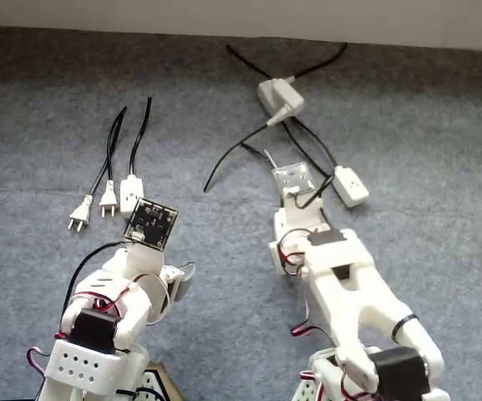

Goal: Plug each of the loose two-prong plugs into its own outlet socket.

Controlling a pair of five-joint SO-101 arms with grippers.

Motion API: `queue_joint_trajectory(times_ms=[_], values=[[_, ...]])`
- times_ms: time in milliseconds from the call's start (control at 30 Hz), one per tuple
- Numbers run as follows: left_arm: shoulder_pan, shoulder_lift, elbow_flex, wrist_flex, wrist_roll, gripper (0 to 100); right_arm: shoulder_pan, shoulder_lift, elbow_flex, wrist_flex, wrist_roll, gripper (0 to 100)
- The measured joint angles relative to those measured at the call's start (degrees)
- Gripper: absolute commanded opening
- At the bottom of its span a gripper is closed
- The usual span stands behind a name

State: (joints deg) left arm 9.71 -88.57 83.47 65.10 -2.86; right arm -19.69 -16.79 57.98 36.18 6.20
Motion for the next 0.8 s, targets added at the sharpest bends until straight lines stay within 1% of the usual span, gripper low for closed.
queue_joint_trajectory(times_ms=[100,300,433,600,700,800], values=[[0.0,0.0,0.0,0.0,0.0,22,0.0,4.6,-3.2,-2.4,0.0,0.8],[0.0,0.0,0.0,0.0,0.0,22,0.0,13.6,-13.1,-3.1,0.0,0.8],[0.0,0.0,0.0,0.0,0.0,22,0.0,21.2,-22.2,-3.1,0.0,0.8],[0.0,0.0,0.0,0.0,0.0,22,0.0,32.4,-35.4,-3.0,2.7,0.8],[0.0,0.0,0.0,0.0,0.0,22,0.0,39.2,-45.3,0.0,2.9,0.8],[0.0,0.0,0.2,-0.2,0.0,22,-0.1,46.0,-57.1,6.3,2.9,0.8]])
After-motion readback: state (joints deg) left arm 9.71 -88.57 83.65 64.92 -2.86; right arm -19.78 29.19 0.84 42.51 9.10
